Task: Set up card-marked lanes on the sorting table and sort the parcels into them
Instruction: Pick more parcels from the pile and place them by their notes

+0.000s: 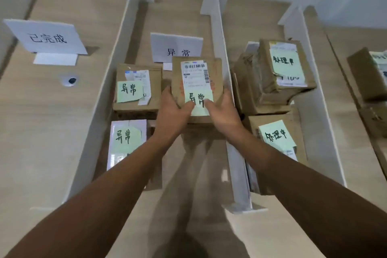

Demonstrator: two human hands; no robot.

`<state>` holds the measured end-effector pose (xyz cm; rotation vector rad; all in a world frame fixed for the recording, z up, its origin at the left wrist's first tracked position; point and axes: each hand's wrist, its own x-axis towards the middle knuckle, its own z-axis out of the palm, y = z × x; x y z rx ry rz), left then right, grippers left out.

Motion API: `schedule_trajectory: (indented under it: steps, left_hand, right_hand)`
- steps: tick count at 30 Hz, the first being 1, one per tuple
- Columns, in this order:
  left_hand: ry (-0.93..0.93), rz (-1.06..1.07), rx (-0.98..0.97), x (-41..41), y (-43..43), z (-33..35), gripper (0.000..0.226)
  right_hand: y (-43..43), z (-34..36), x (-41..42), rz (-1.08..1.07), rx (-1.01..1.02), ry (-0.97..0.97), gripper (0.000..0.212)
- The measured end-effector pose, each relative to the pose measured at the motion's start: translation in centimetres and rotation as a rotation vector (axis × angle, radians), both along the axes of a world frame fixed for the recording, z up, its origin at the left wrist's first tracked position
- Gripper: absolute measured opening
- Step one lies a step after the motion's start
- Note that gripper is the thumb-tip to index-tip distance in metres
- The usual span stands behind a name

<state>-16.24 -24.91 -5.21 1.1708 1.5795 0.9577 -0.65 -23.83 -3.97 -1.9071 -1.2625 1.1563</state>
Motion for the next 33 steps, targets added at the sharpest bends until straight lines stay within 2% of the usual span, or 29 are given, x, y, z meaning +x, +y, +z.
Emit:
schedule_trajectory:
  steps: [2, 4, 10, 12, 14, 17, 19, 22, 26, 33]
  left_hand:
    - [0.02, -0.002, -0.041, -0.2, 1.9, -1.9, 0.065]
    - [0.06, -0.034, -0.059, -0.3, 3.3, -3.7, 0.065]
    - [0.132, -0.067, -0.055, 0.2, 3.5, -6.6, 0.07]
    - [0.153, -0.066, -0.043, 0.4, 3.3, -5.9, 0.068]
    - [0.263, -0.078, 0.038, 0.6, 2.5, -4.2, 0.067]
    - [0.314, -0.074, 0.228, 1.9, 1.0, 0.1, 0.063]
    - [0.306, -0.098, 0.283, 3.8, -0.4, 3.5, 0.06]
    - [0.279, -0.161, 0.351, 9.5, -3.2, 8.7, 0.058]
    - [0.171, -0.295, 0.408, 21.4, -10.5, 14.0, 0.062]
    - [0.052, -0.593, 0.4, 46.1, -27.0, 16.3, 0.057]
  right_hand:
    - [1.5, -1.6, -0.6, -0.034, -0.022, -0.043, 0.061]
    - [2.7, -2.9, -1.1, -0.072, -0.033, -0.071, 0.054]
    - [2.4, -5.6, -1.7, -0.106, -0.037, -0.144, 0.051]
    - [1.9, -5.0, -1.6, -0.075, -0.007, -0.173, 0.057]
    - [1.0, -3.4, -1.4, -0.027, 0.067, -0.197, 0.064]
    - [-1.4, 0.5, 0.2, 0.02, 0.223, -0.136, 0.066]
    - [-3.8, 3.7, 2.5, 0.016, 0.331, -0.128, 0.063]
    - [-8.7, 8.5, 8.3, -0.035, 0.454, -0.083, 0.061]
    - [-18.1, 13.4, 20.7, -0.179, 0.557, -0.115, 0.057]
    - [-38.6, 16.2, 44.4, -0.454, 0.537, -0.25, 0.064]
